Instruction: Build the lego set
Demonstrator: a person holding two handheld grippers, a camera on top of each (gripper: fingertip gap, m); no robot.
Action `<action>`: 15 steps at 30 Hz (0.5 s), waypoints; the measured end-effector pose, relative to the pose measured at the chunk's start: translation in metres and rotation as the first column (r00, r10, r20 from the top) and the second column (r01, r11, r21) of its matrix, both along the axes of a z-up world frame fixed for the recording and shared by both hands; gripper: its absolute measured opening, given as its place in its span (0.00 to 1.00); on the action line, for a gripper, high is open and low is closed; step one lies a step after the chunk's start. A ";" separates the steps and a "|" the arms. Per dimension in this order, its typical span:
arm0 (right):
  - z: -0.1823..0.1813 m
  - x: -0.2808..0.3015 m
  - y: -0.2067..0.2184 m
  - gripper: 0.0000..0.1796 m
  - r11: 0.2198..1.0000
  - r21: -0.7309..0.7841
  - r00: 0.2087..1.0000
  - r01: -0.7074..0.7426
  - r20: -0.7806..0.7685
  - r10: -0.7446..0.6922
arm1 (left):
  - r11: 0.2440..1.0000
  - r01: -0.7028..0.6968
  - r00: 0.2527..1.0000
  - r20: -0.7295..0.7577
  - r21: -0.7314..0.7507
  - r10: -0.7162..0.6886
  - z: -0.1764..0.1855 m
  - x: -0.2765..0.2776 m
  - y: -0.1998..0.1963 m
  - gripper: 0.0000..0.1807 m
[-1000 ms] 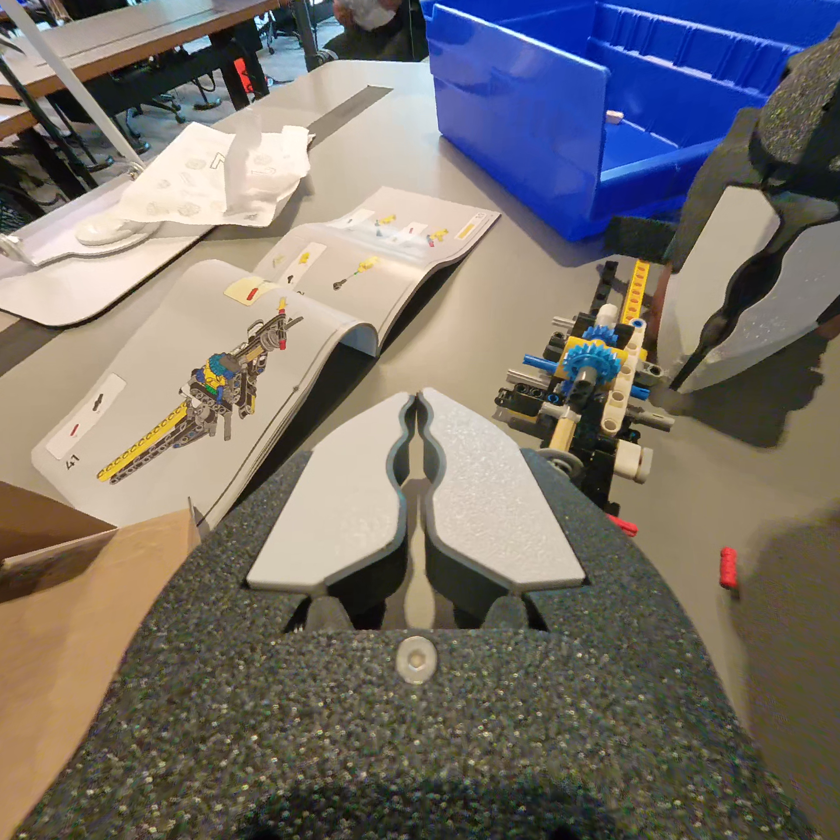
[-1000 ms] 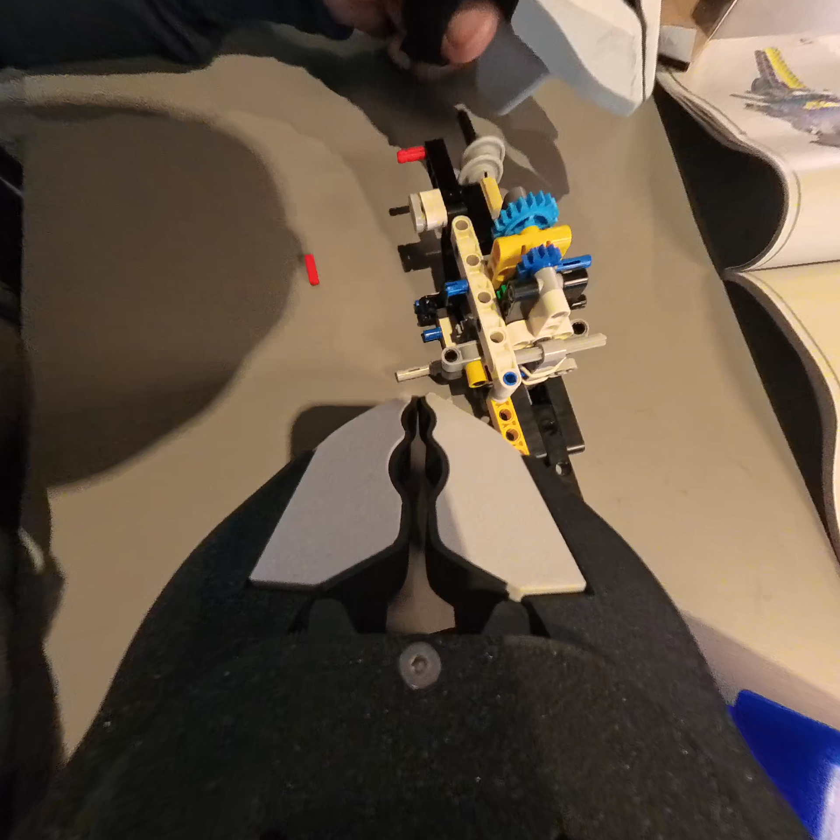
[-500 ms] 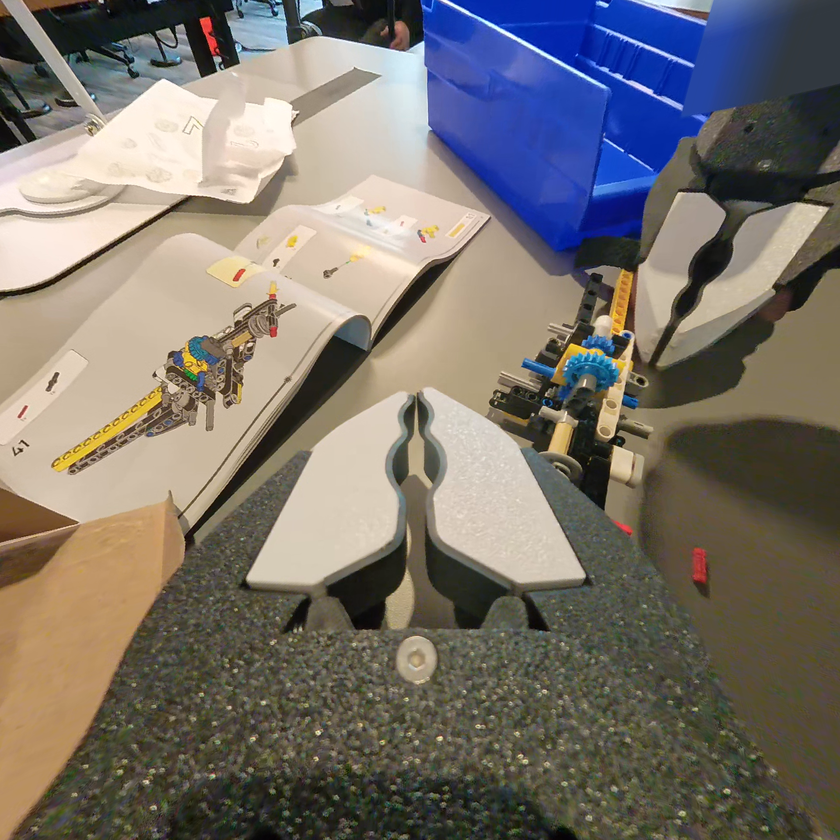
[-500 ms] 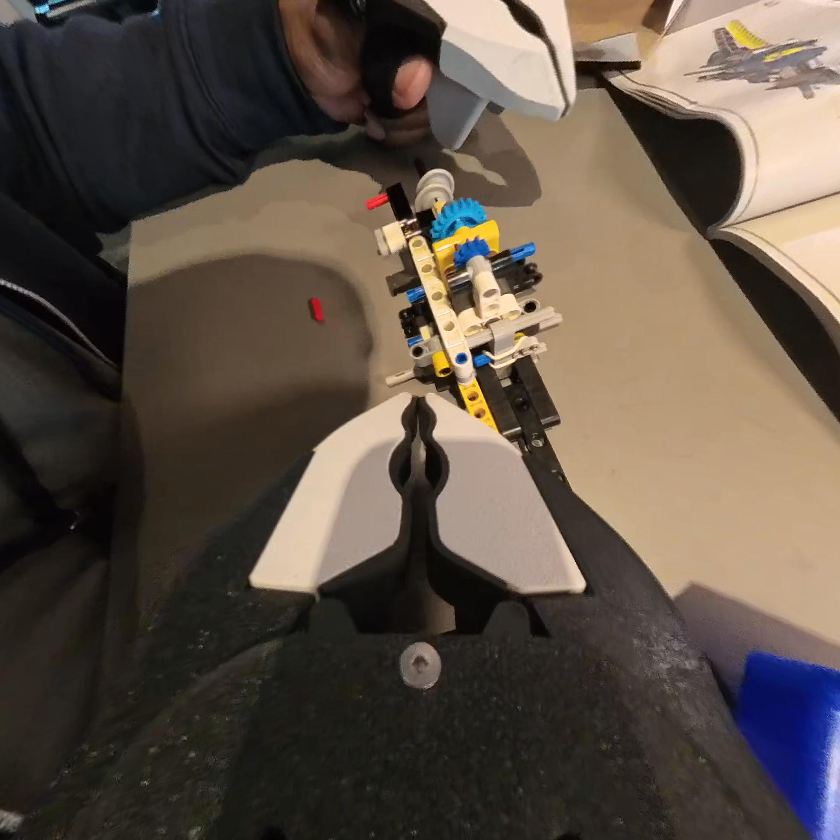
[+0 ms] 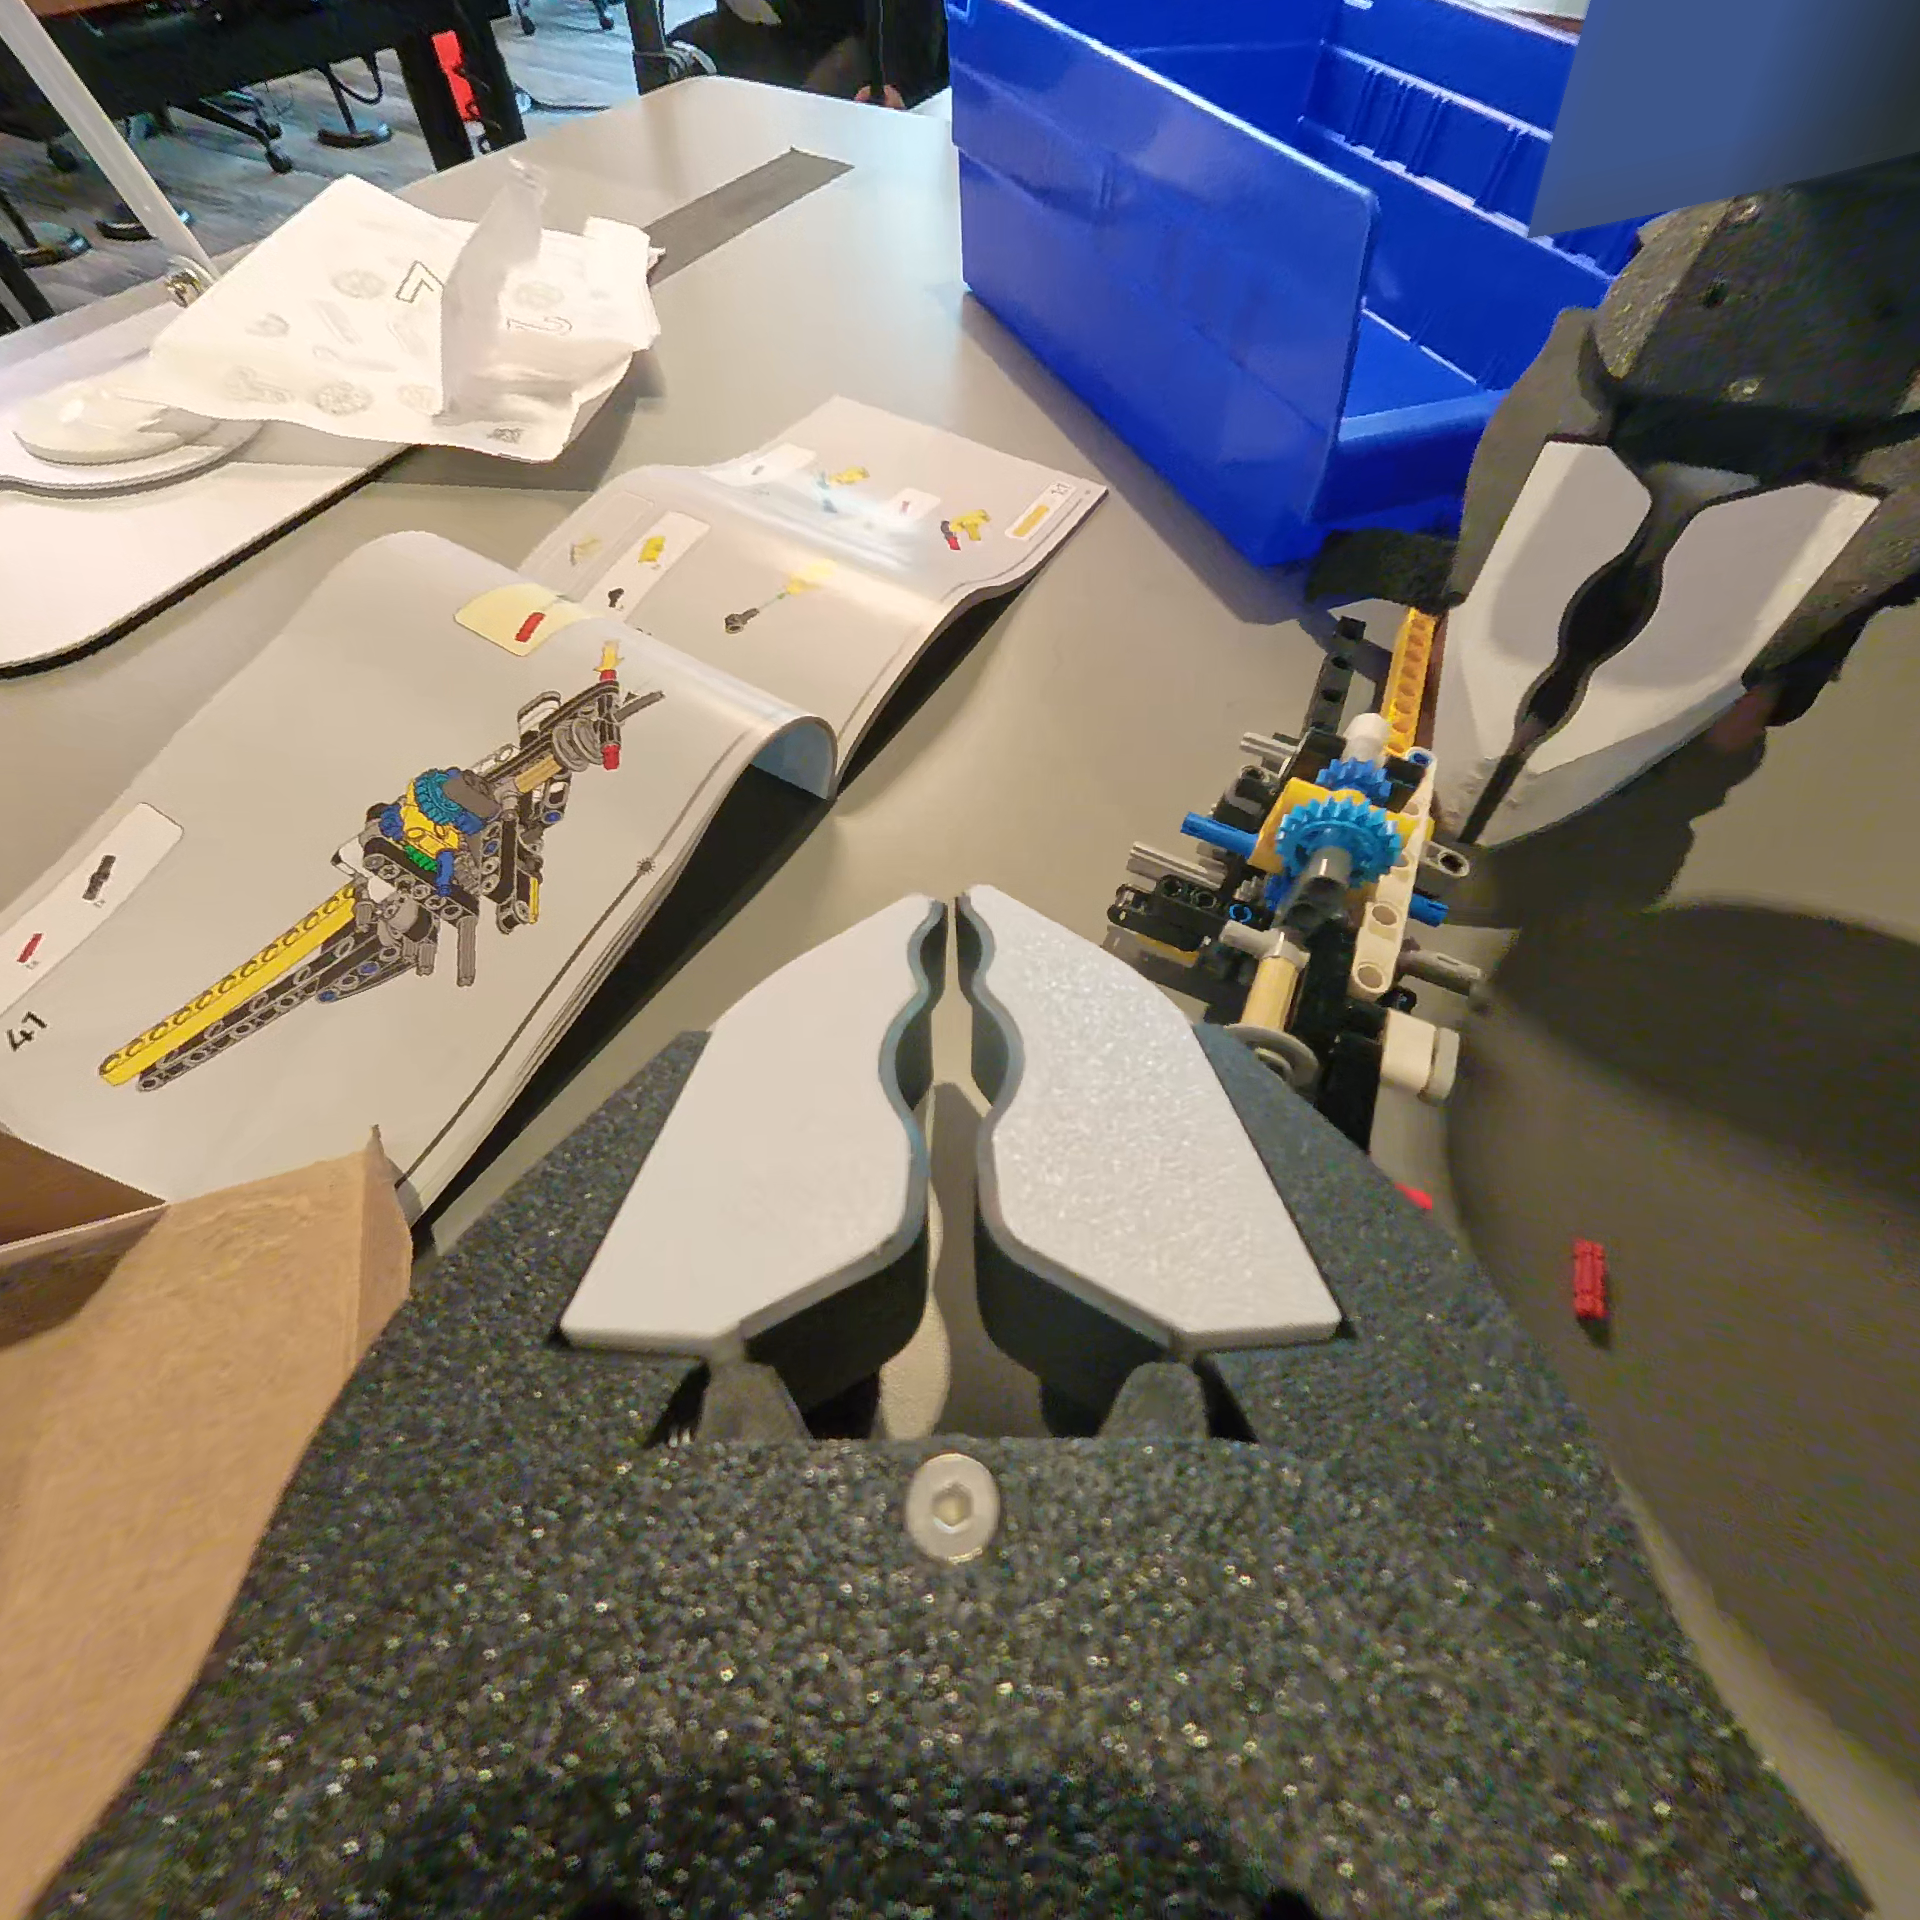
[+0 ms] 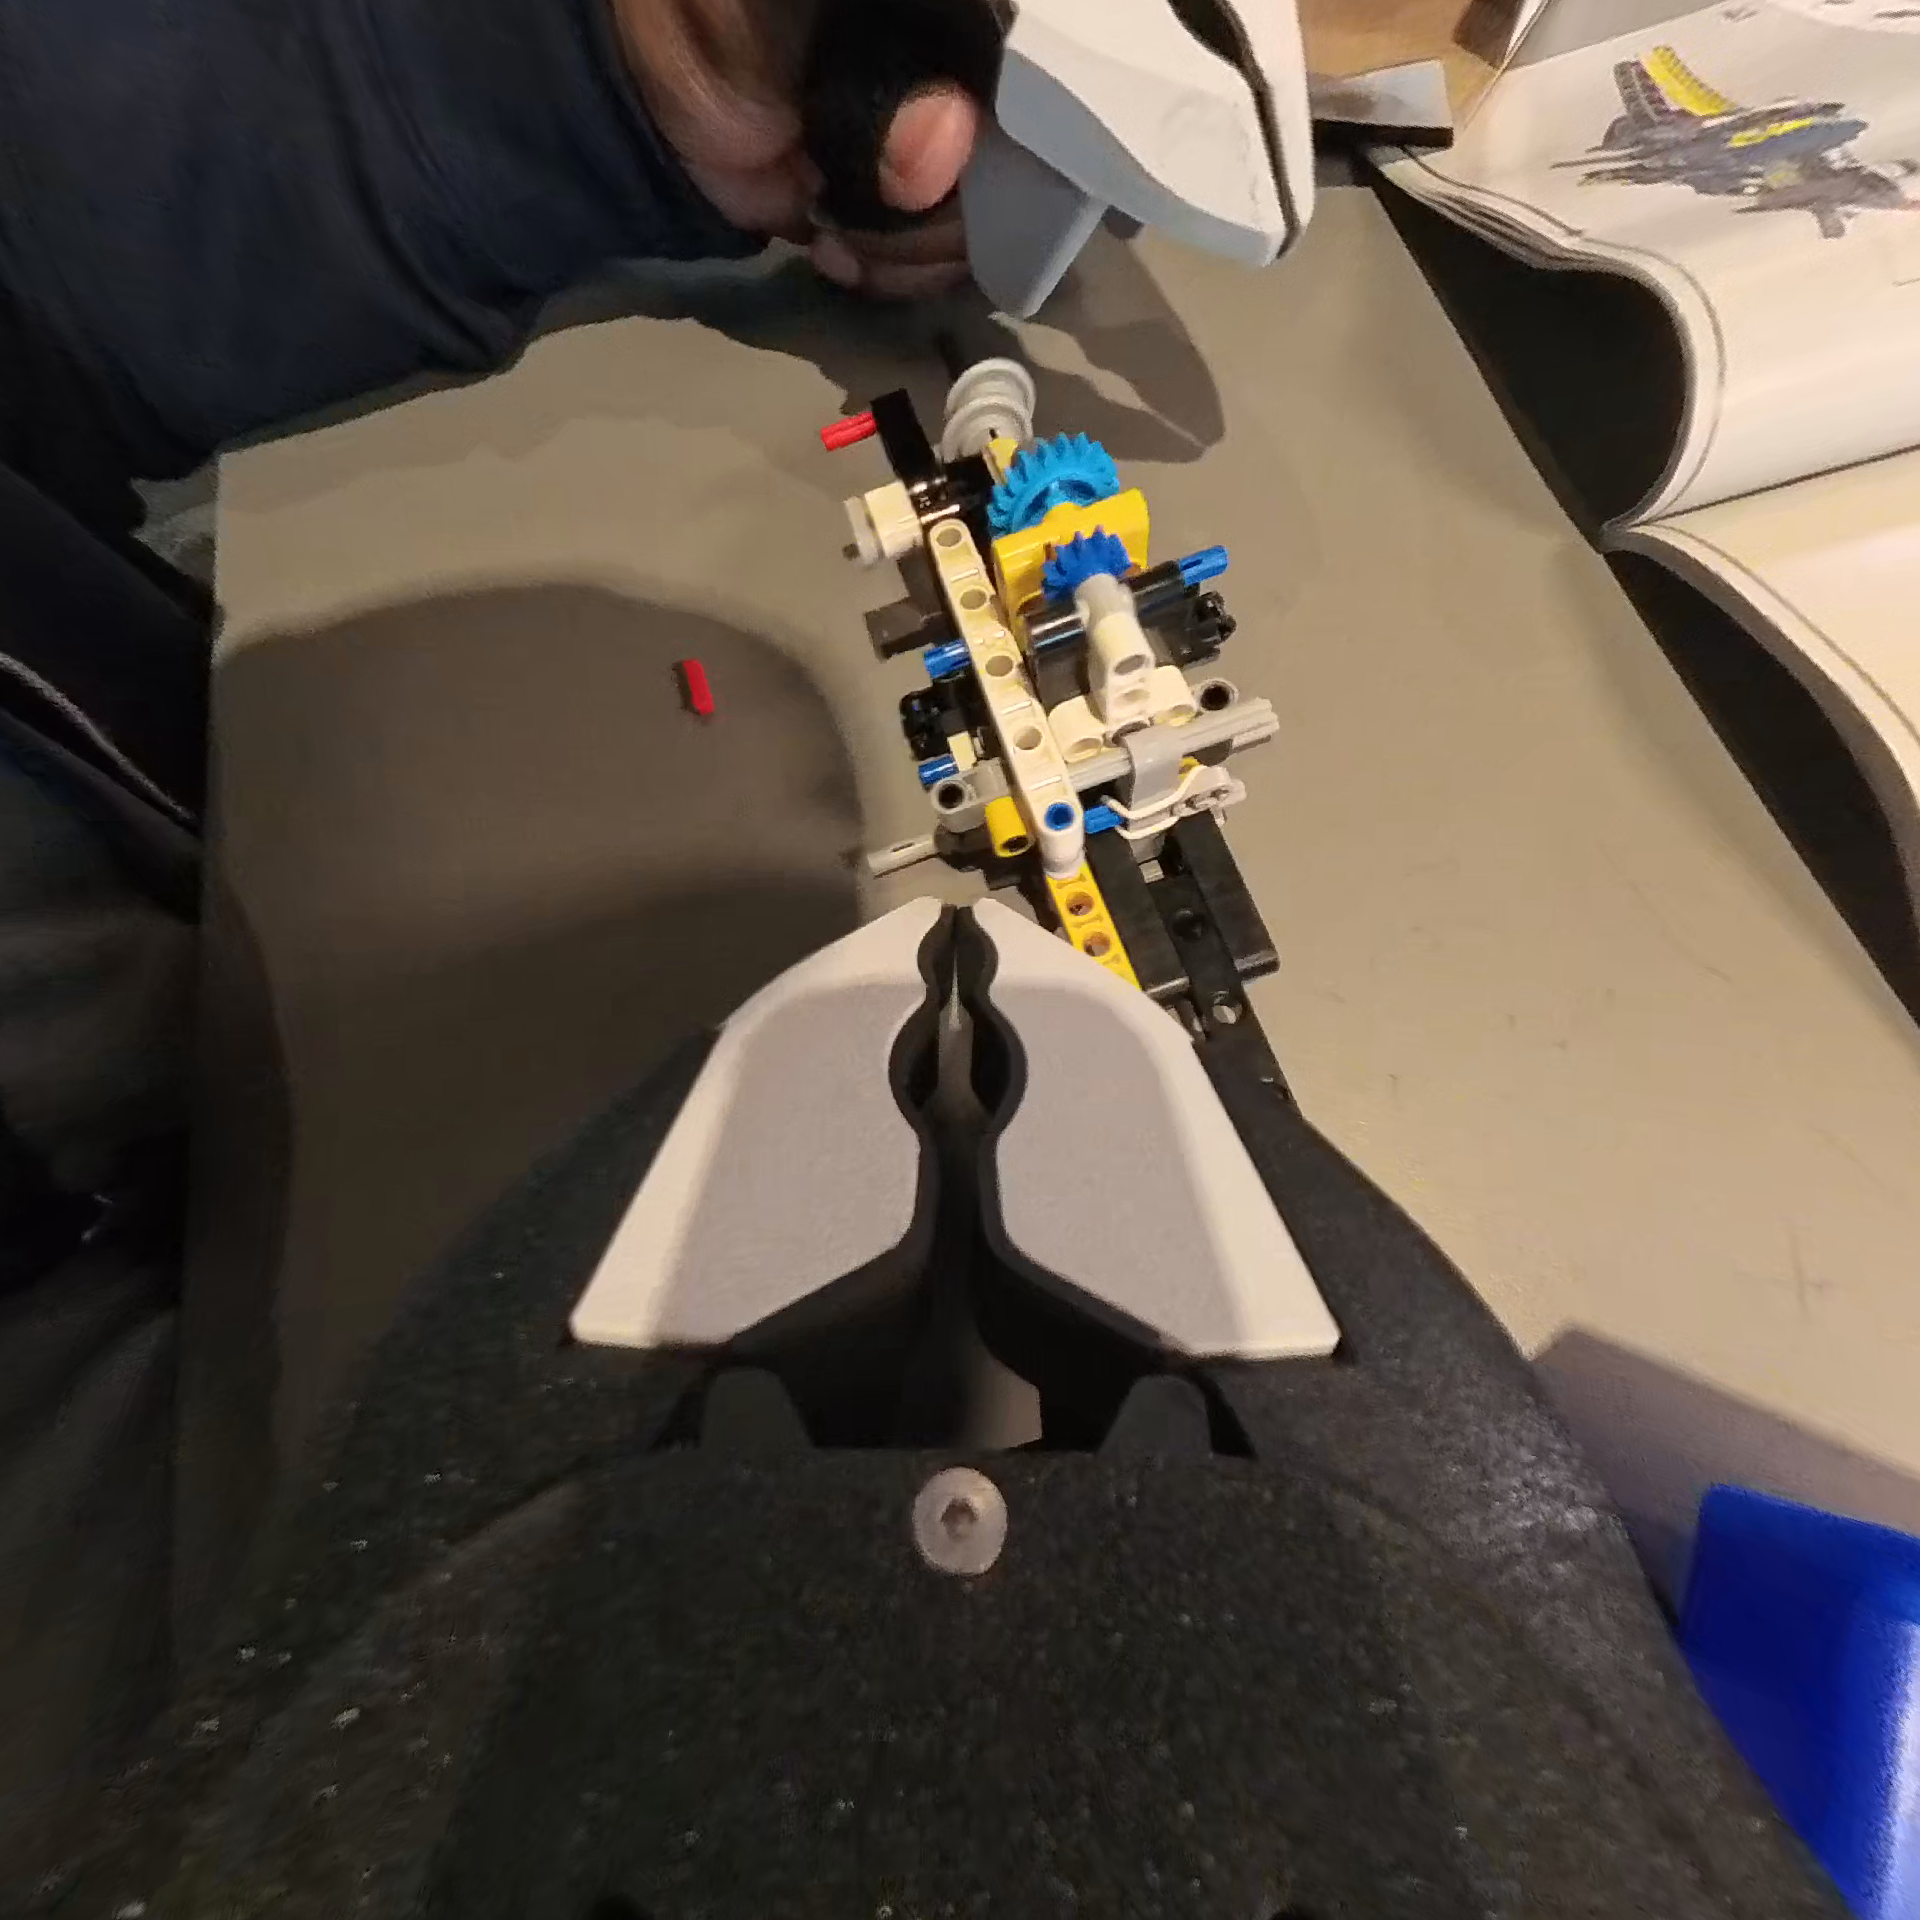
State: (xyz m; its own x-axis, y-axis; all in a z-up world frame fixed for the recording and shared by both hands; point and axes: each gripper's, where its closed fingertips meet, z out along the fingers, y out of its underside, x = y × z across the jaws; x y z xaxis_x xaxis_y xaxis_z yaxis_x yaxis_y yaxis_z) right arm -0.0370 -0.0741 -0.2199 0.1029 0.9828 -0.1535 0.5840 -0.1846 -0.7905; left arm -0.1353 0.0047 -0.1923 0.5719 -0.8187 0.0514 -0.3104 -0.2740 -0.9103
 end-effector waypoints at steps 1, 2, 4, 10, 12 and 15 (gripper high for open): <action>0.000 0.000 -0.001 0.00 1.000 0.010 1.000 -0.003 0.001 0.003 | 1.000 0.001 1.000 -0.004 0.003 -0.001 0.000 0.000 0.000 0.01; 0.000 -0.001 -0.001 0.00 1.000 0.022 1.000 -0.007 0.002 0.006 | 1.000 0.002 1.000 -0.008 0.006 -0.002 0.000 0.001 -0.001 0.01; -0.001 -0.001 -0.003 0.00 0.999 0.050 1.000 -0.014 0.009 0.014 | 1.000 0.005 1.000 -0.015 0.013 -0.004 -0.001 0.001 -0.001 0.01; -0.004 -0.003 -0.006 0.00 0.991 0.125 0.999 -0.038 0.042 0.033 | 1.000 0.007 1.000 -0.014 0.011 -0.007 -0.001 0.001 -0.001 0.01; -0.005 -0.004 -0.007 0.00 0.988 0.148 0.998 -0.043 0.047 0.036 | 1.000 0.012 1.000 -0.022 0.016 -0.012 -0.001 0.002 -0.002 0.01; -0.005 -0.005 -0.008 0.00 0.982 0.184 0.998 -0.050 0.053 0.041 | 1.000 0.027 0.999 -0.034 0.010 -0.027 -0.003 0.003 -0.004 0.02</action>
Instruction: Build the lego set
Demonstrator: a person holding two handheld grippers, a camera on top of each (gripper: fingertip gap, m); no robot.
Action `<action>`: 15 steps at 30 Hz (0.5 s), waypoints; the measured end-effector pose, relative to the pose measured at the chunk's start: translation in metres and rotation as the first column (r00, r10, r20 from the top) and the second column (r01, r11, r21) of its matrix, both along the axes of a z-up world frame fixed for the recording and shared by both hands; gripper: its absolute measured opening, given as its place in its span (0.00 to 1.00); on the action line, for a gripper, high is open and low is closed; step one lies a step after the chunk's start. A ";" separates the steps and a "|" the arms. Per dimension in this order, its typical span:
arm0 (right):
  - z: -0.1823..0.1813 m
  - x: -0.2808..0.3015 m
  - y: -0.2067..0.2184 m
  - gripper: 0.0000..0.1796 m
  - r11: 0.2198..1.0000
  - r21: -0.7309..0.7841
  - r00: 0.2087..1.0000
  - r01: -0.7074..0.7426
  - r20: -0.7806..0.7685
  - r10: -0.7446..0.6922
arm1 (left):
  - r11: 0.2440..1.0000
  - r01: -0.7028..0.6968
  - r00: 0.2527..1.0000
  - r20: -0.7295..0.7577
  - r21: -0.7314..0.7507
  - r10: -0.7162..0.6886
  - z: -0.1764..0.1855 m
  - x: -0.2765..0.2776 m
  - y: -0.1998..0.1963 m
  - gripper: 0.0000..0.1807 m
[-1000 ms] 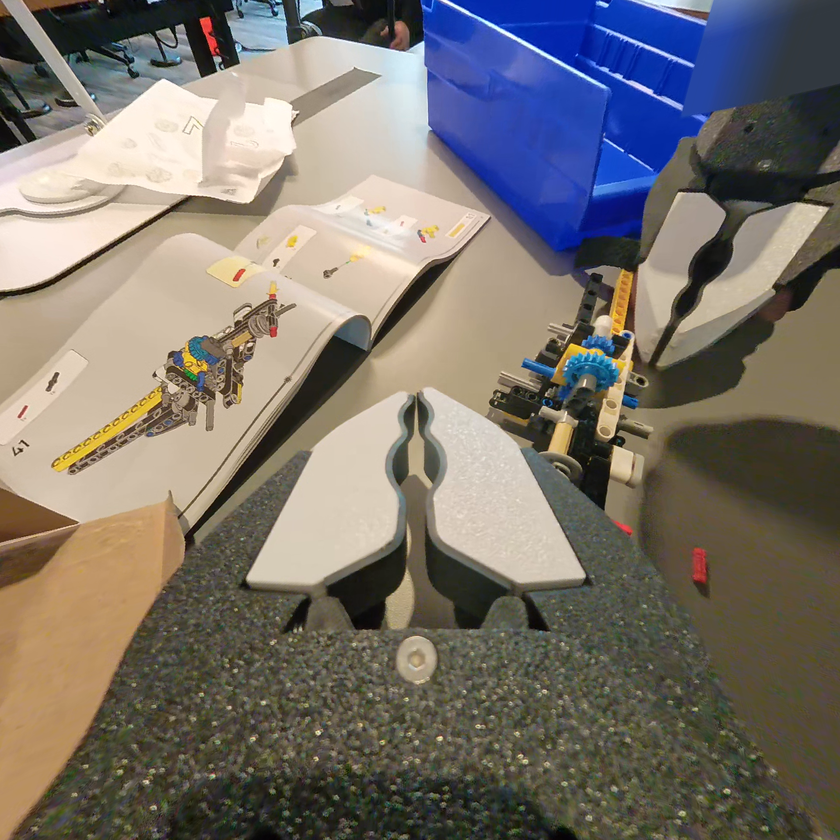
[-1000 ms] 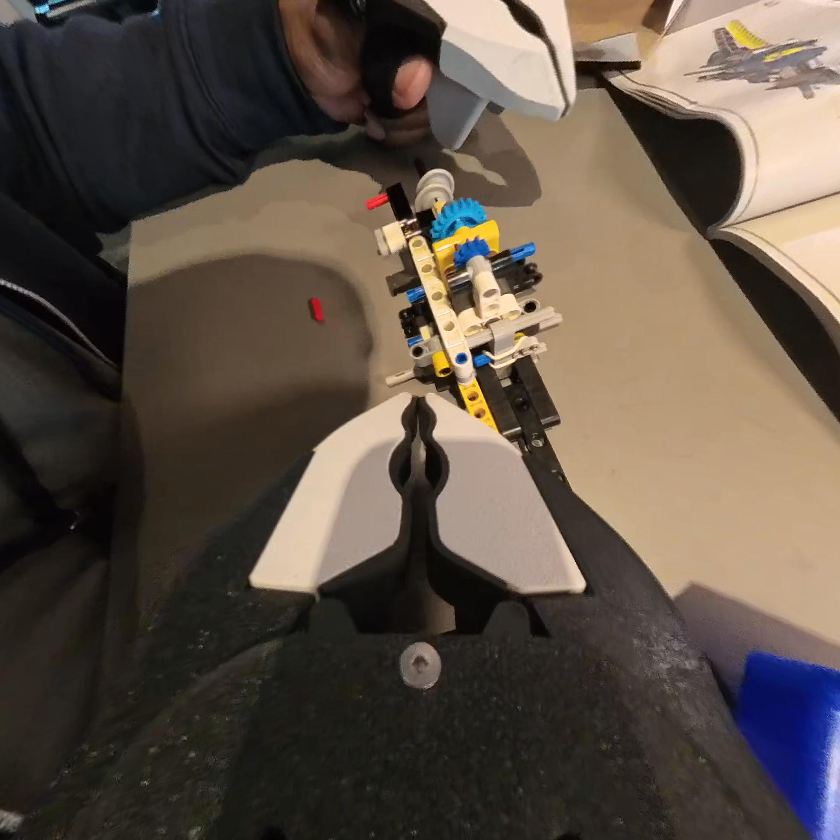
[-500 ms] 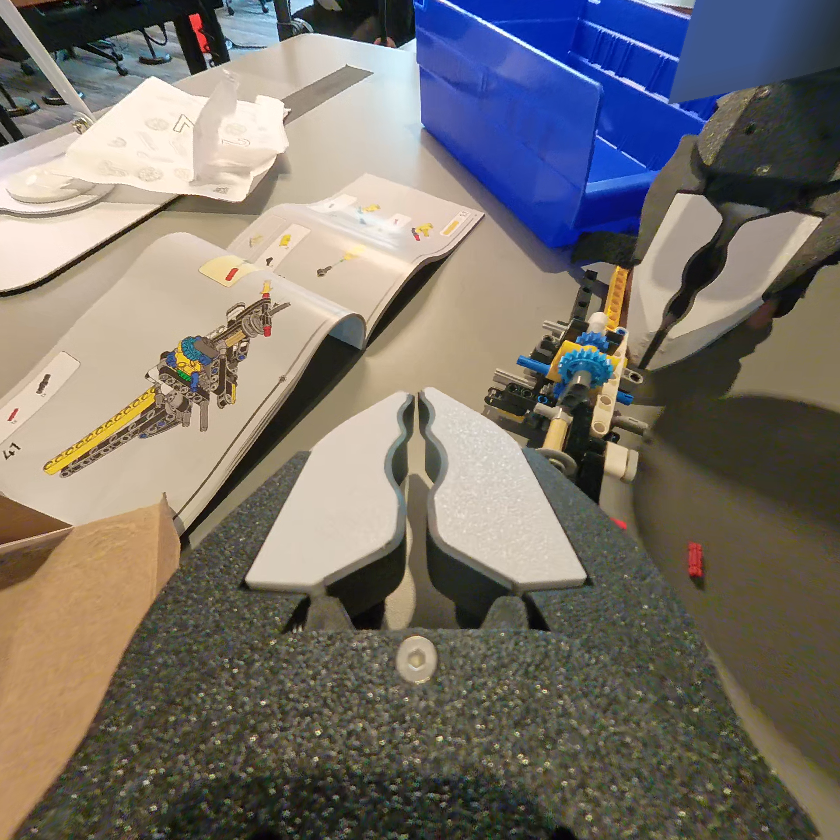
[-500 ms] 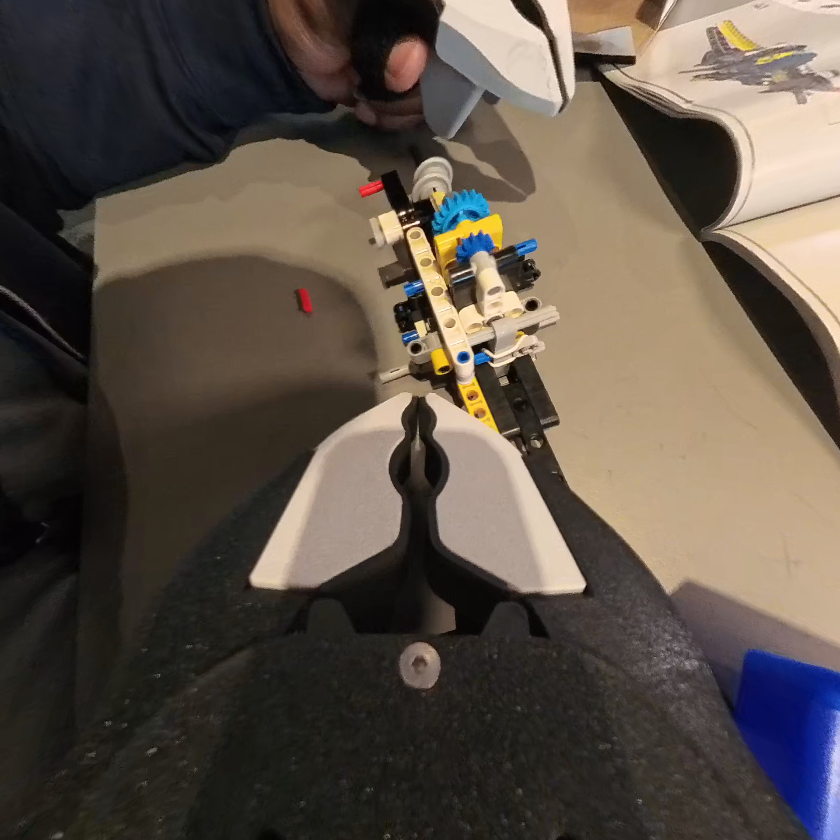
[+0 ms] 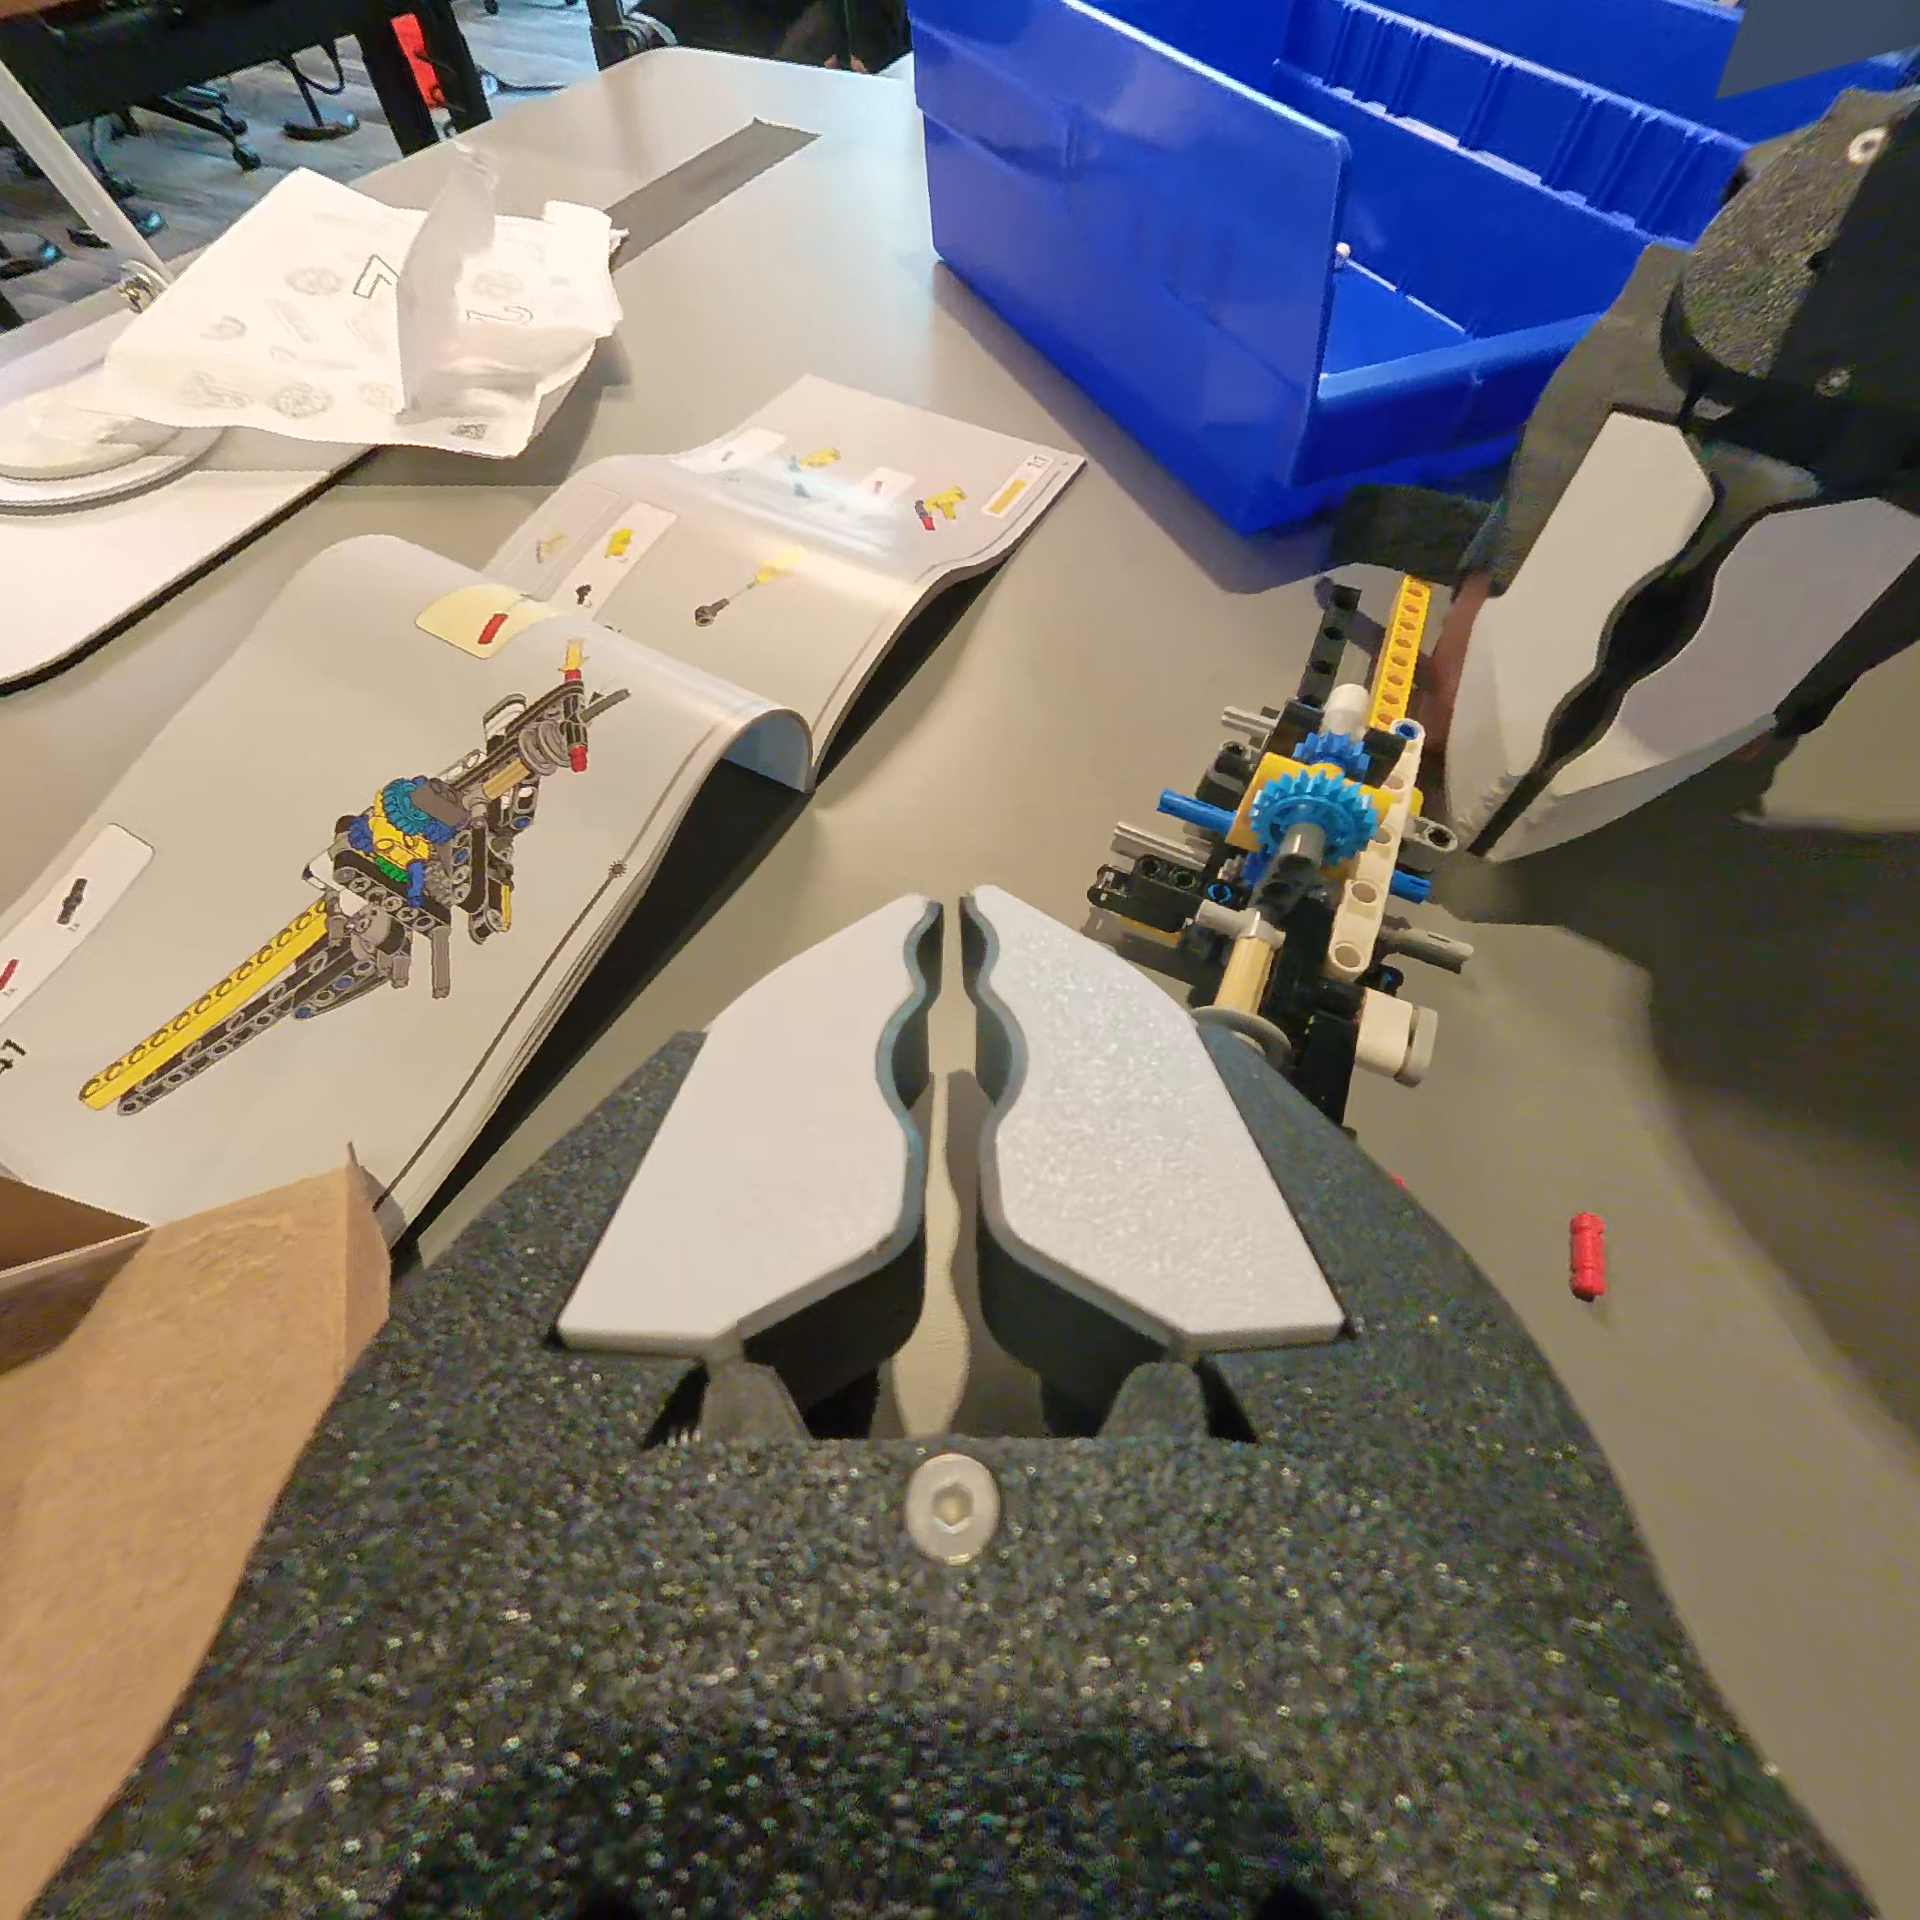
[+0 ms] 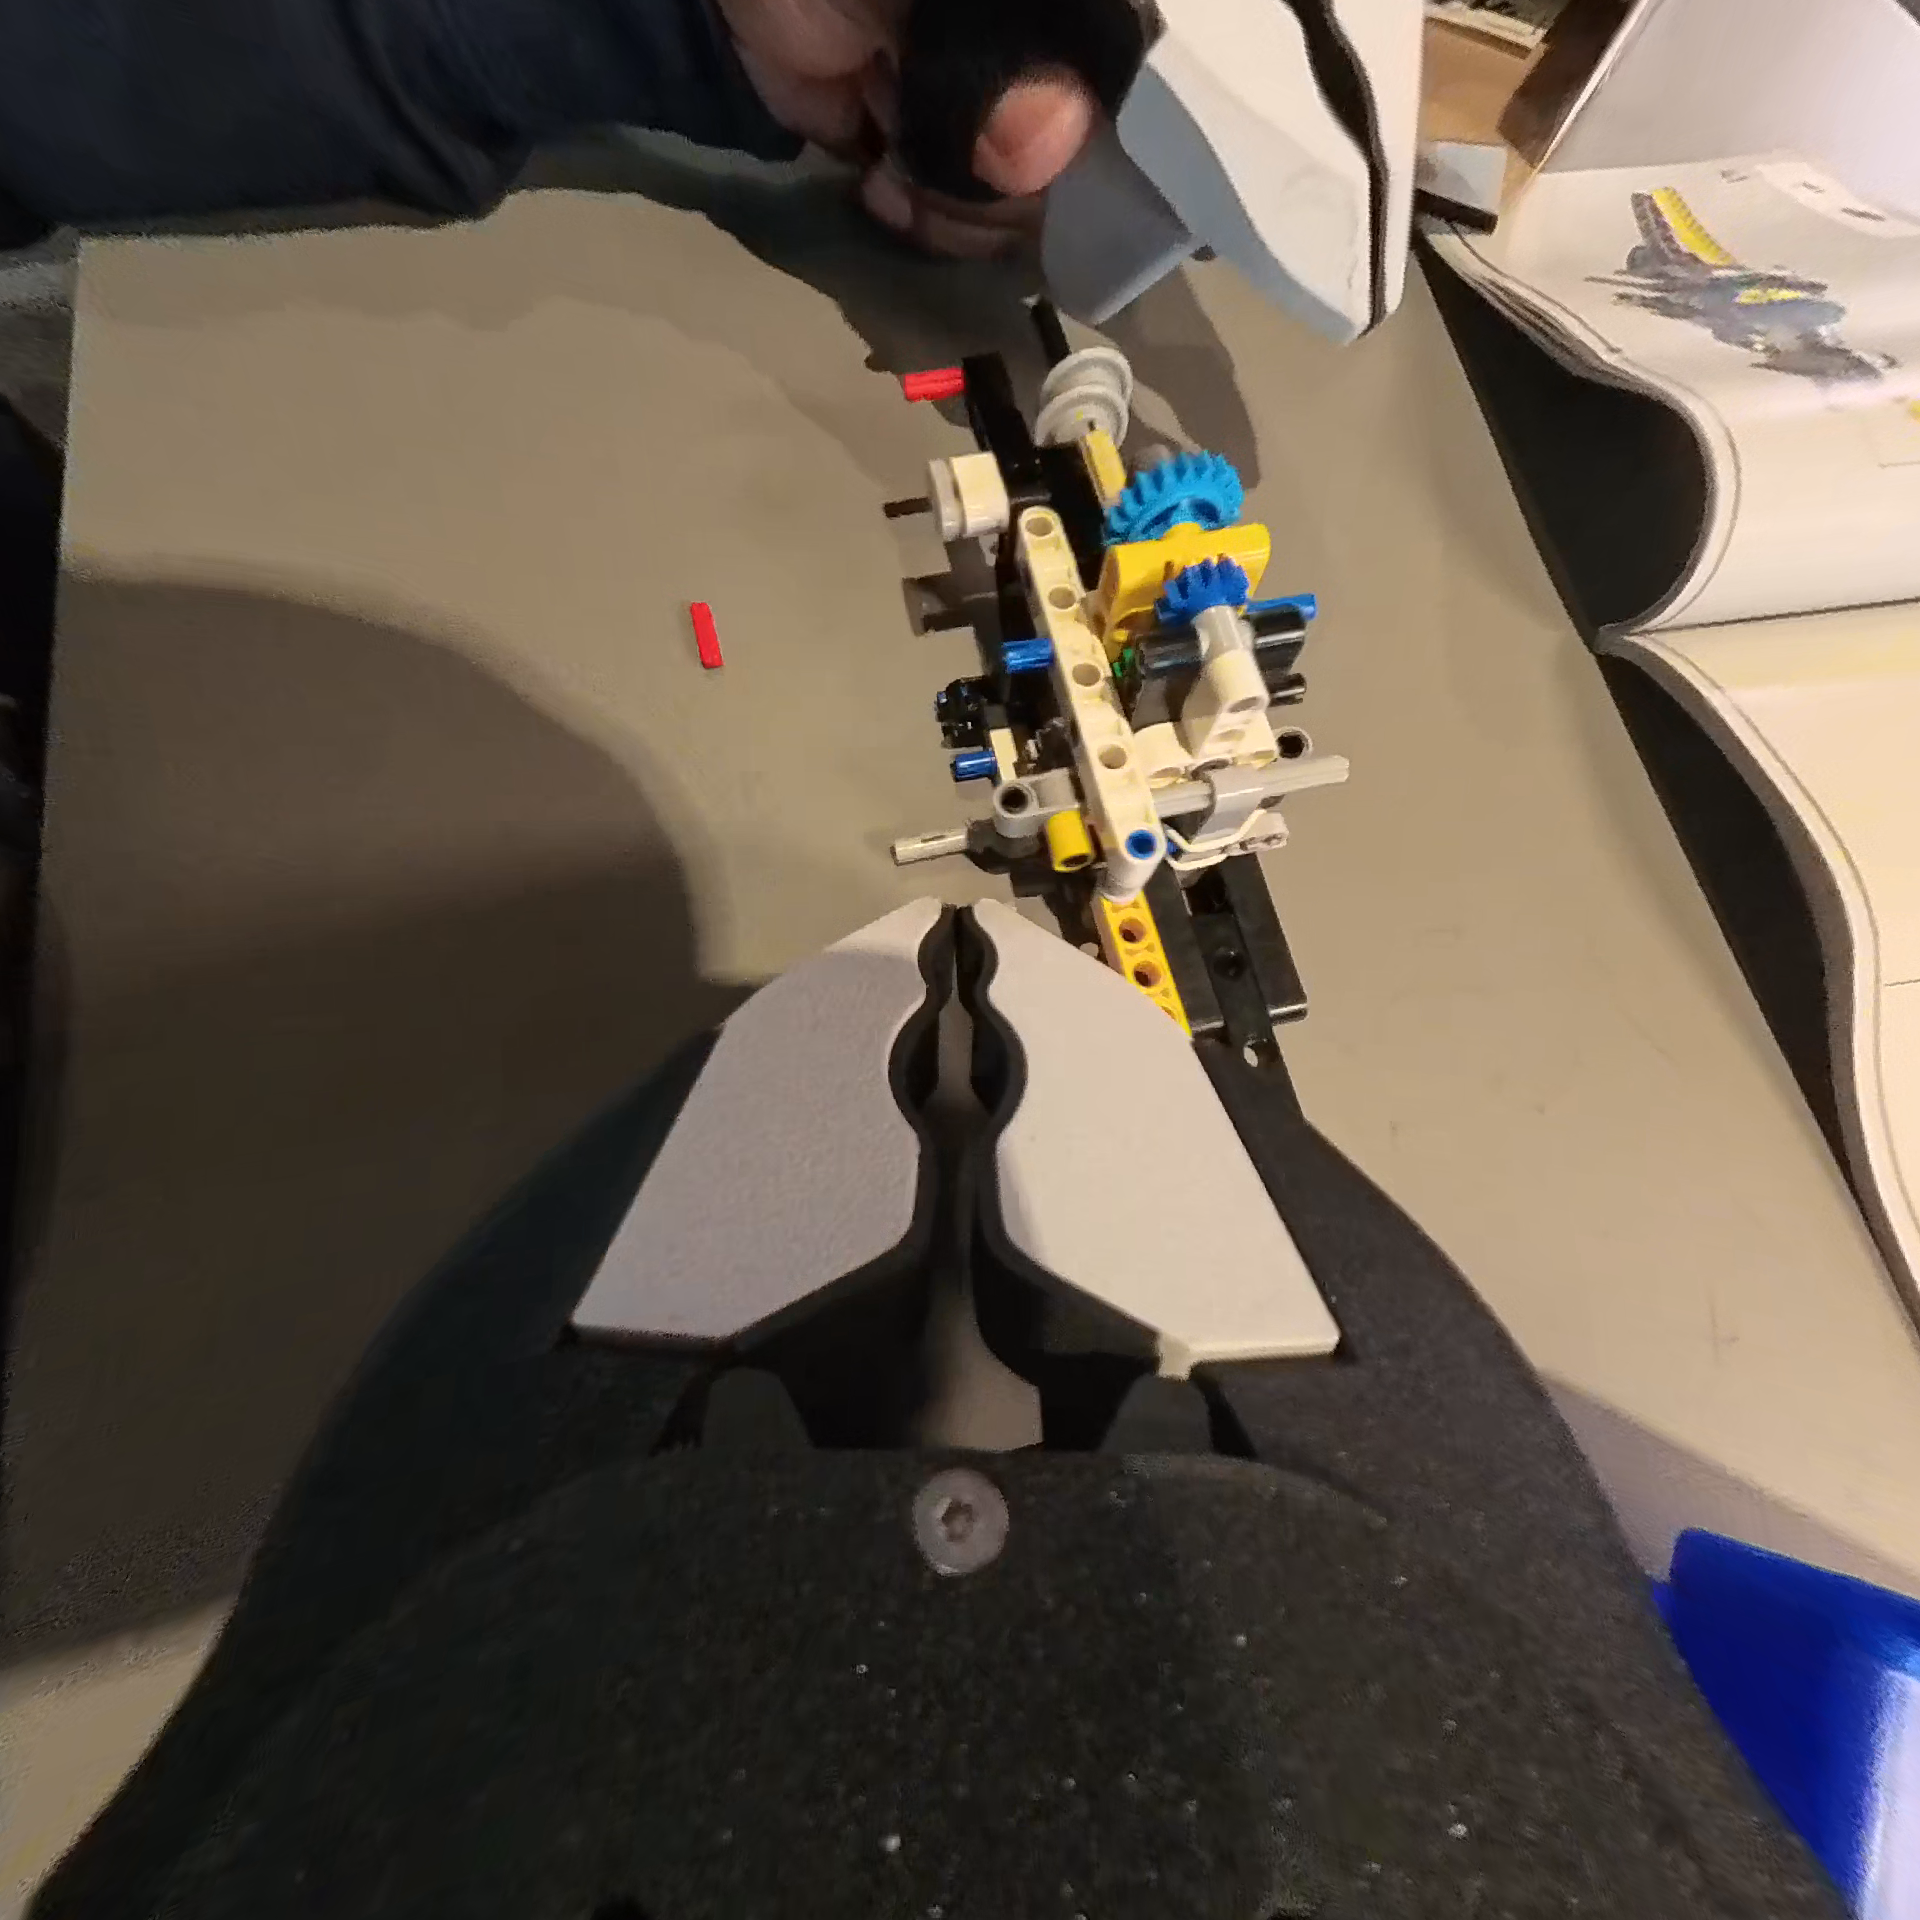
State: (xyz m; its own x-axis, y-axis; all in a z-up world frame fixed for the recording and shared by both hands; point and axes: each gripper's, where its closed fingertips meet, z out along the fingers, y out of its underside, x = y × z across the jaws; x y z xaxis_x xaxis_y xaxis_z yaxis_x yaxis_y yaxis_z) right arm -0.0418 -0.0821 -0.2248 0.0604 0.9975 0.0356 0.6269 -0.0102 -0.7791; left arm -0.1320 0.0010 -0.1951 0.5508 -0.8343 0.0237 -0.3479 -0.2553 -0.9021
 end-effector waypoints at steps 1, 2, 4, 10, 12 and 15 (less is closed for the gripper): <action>0.000 0.000 -0.001 0.00 1.000 0.014 1.000 -0.006 0.003 0.006 | 1.000 0.005 1.000 0.001 -0.006 -0.005 0.000 0.000 0.000 0.02; 0.000 0.000 -0.002 0.00 1.000 0.028 1.000 -0.011 0.004 0.011 | 1.000 0.010 1.000 0.003 -0.014 -0.010 -0.001 0.001 -0.001 0.02; 0.000 -0.001 -0.003 0.00 0.999 0.050 1.000 -0.021 0.003 0.021 | 0.999 0.019 1.000 0.012 -0.033 -0.018 -0.001 0.001 -0.001 0.02; 0.003 0.000 -0.006 0.00 0.996 0.075 0.999 -0.038 -0.016 0.039 | 0.996 0.008 0.999 0.043 -0.086 -0.005 -0.001 -0.001 0.003 0.03; 0.003 0.001 -0.006 0.00 0.997 0.073 0.999 -0.038 -0.019 0.040 | 0.996 0.009 0.999 0.051 -0.093 -0.004 -0.001 -0.001 0.003 0.03; 0.005 0.003 -0.006 0.00 0.997 0.064 0.999 -0.037 -0.030 0.039 | 0.995 0.007 0.998 0.060 -0.103 -0.001 -0.001 -0.002 0.004 0.03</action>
